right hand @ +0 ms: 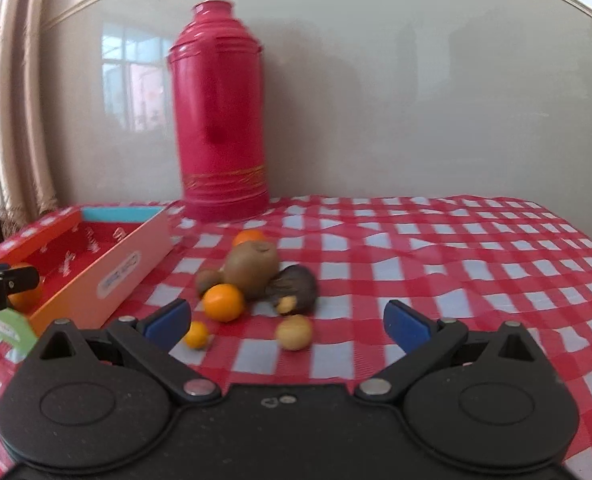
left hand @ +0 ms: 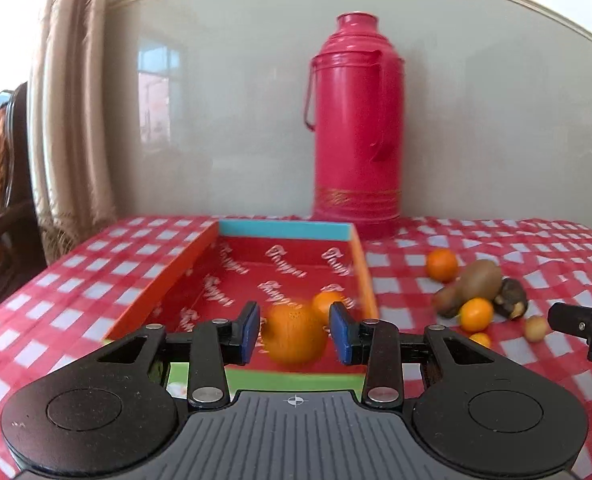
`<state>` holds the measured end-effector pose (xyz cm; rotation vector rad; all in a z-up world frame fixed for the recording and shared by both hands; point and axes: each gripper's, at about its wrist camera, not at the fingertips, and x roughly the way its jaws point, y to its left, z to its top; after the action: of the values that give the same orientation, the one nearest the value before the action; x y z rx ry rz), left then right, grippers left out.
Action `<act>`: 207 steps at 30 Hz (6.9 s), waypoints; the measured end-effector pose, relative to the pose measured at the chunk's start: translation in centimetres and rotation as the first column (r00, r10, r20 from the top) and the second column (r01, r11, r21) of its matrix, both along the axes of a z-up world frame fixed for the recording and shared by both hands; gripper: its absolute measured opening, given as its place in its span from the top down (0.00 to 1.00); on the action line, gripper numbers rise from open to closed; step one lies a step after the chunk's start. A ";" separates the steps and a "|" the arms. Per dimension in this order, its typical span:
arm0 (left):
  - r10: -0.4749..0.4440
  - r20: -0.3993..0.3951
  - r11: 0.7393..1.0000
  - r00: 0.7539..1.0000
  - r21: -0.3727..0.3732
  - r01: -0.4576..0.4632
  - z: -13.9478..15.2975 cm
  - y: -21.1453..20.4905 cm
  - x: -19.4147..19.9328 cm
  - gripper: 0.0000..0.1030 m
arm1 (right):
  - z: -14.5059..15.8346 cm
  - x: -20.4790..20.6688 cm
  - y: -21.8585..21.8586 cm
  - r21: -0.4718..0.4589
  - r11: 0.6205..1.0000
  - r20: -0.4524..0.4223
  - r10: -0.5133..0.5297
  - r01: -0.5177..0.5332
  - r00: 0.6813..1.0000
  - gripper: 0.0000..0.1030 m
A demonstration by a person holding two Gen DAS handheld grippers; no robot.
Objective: Organize fruits
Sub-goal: 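Carry the large orange with the left gripper into the box and release, then grasp the small kumquat with the right gripper, then move the kumquat with the right gripper into the box and release, then reach the left gripper to the small tan round fruit and grasp it, then carry the tan fruit with the left gripper into the box and release, then reach the right gripper to the brown kiwi and grasp it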
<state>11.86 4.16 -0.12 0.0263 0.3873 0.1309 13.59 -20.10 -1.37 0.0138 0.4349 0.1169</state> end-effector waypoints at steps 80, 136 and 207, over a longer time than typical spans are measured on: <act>-0.075 0.101 0.997 0.992 -0.022 0.078 0.9 -6.2 -1.0 0.00 | 0.4 -0.1 -6.3 0.034 0.952 0.034 -0.304 0.303 0.952 0.06; -0.332 -0.139 0.941 0.933 0.018 0.337 -2.1 -17.5 4.5 0.75 | -1.1 1.4 -10.7 -0.091 0.954 -0.058 -0.292 0.287 0.955 0.06; 0.170 0.028 0.978 0.985 0.113 -0.173 -1.0 8.3 -1.2 0.00 | 0.0 6.9 4.6 -0.062 0.998 0.002 0.018 -0.018 1.000 0.41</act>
<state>10.61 12.42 -1.13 0.1057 0.3629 0.3239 20.45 -15.53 -1.33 -0.0513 0.4355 0.1212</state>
